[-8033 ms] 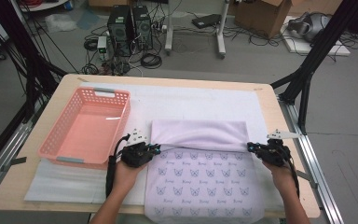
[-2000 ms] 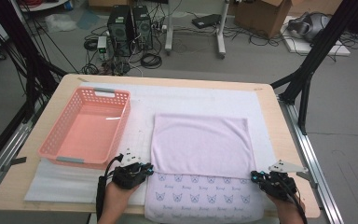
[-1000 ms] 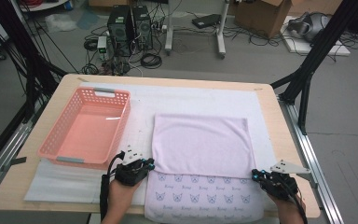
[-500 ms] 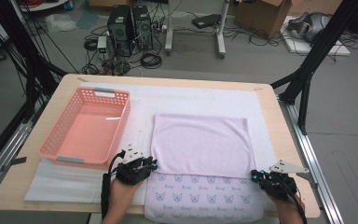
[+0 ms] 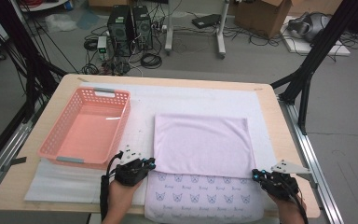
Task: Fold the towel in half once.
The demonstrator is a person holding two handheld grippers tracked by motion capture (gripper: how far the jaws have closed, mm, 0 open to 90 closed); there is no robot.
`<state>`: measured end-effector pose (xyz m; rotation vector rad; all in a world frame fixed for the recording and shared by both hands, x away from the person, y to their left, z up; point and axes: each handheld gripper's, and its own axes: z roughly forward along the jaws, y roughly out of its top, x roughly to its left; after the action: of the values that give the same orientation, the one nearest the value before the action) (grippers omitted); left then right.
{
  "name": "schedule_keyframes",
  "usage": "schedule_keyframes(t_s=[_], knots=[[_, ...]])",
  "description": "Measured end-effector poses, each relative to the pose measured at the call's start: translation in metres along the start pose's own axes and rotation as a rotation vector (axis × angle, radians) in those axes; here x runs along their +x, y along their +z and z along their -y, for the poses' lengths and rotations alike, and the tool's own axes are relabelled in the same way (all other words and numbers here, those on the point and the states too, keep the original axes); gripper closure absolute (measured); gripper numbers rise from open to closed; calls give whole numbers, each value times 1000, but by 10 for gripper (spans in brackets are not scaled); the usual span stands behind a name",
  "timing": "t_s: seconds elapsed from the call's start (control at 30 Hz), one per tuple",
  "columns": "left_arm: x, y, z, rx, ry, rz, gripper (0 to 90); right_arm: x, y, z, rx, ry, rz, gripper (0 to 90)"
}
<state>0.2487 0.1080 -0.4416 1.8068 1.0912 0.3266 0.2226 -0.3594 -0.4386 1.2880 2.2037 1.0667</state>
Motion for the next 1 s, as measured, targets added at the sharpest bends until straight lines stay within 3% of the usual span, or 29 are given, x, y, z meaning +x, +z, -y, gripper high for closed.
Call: schedule_keyframes(t_s=[0.17, 0.73, 1.0], knots=[[-1, -16, 7, -23, -64, 56, 873, 3, -10, 3, -13, 4, -17, 862], [-30, -61, 40, 11, -7, 136, 873, 31, -61, 39, -12, -8, -75, 864], [-44, -86, 64, 61, 37, 201, 871, 50, -85, 64, 22, -7, -113, 865]])
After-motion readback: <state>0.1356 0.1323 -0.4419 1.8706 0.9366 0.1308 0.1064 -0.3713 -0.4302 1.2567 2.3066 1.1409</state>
